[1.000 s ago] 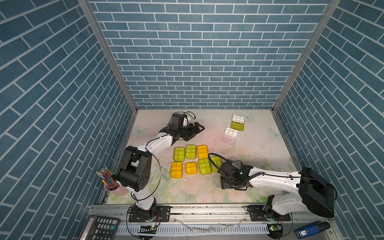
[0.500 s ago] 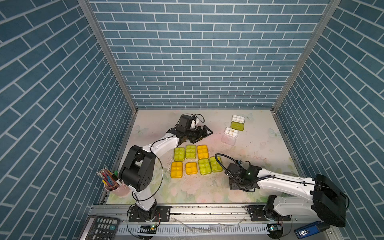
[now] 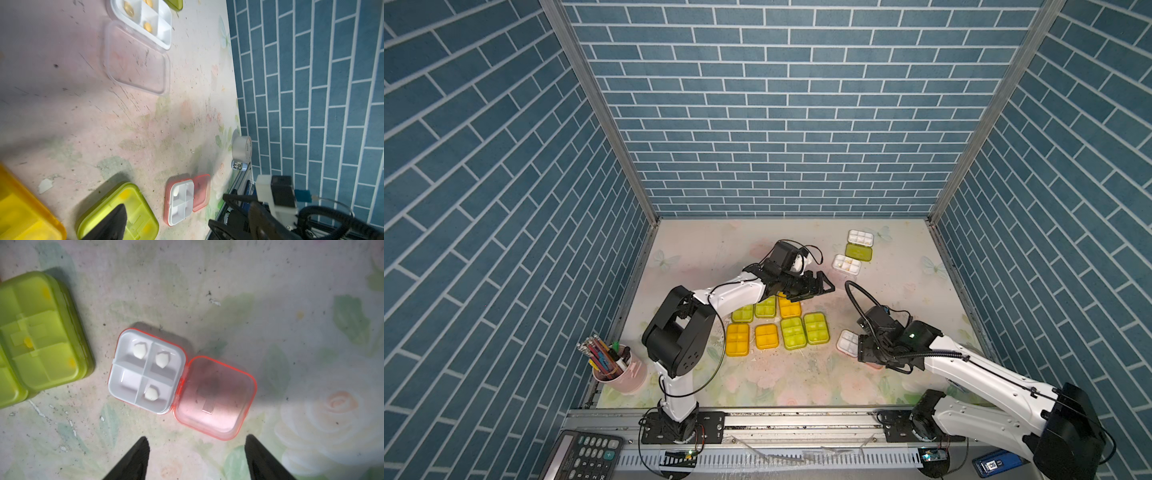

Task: Close pillboxes
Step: Close the lid on the pillbox.

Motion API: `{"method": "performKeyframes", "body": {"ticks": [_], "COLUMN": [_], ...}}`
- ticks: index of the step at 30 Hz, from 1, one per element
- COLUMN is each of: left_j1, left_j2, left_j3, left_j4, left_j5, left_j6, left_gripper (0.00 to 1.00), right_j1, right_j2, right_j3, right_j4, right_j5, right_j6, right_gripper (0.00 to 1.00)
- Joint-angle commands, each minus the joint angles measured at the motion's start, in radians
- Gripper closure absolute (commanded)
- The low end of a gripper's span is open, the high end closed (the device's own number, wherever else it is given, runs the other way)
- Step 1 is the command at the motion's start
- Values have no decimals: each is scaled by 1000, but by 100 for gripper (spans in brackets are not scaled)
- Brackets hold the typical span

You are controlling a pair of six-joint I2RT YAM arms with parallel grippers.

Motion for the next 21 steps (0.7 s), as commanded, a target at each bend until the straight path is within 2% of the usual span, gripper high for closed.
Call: {"method": "performKeyframes", "body": {"ticks": [1, 5, 14, 17, 21], "left_j1": [-24, -55, -113, -120, -127], "left_j2": [20, 43, 118, 128, 139], "left_j3": [36, 50, 87, 99, 111], "left_j4": [-21, -35, -71, -89, -110], "left_j5": [30, 47, 91, 94, 88], "left_j6": [40, 51, 70, 84, 106], "left_gripper": [7, 8, 7, 8, 7], "right_j1": [-62, -137, -291, -317, -336], "right_j2": [-21, -53, -148, -168, -214], "right_j3": [-7, -31, -144, -168, -177], "right_j4": [-2, 9, 100, 115, 66], "right_j5": [-30, -87, -343, -382, -370], "right_j6": [-69, -88, -49, -36, -24], "right_gripper": [26, 25, 24, 24, 24]}}
